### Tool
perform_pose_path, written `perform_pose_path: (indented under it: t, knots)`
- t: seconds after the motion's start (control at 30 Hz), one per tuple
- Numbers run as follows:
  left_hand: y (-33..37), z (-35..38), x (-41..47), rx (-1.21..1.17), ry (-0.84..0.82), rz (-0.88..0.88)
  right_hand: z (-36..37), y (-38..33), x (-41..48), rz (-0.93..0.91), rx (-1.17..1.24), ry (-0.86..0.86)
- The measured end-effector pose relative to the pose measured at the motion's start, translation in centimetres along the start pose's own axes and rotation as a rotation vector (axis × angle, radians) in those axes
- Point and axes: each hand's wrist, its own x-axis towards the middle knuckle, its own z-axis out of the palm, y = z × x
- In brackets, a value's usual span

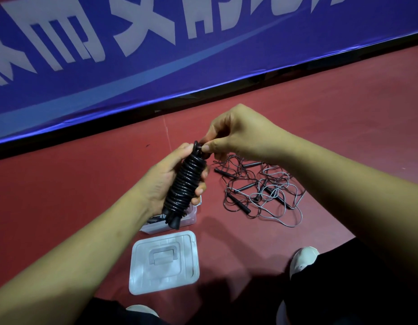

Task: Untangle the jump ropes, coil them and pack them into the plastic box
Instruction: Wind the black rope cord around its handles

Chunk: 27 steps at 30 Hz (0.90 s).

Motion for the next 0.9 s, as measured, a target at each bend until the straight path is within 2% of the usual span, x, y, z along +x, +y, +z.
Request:
perform_pose_path:
  t: [0.23, 0.4, 0.63, 0.9]
  knots:
    - [0.1, -0.7, 0.2, 0.045, -0.030, -0.040, 0.5, 0.3, 0.4, -0.044, -0.221, 0.015]
    - [0.3, -0.4, 0.2, 0.046, 0.011, -0.070, 0.9, 0.6, 0.5, -0.090, -0.228, 0.043]
    - [0.7, -0.3, 0.1, 0.002, -0.025, -0.084, 0.8, 0.6, 0.5, -0.151, -0.289, 0.031]
    - [1.4, 0.1, -0.4, -0.052, -0.057, -0.118, 2.8, 1.5, 0.7, -0.191, -0.334, 0.224]
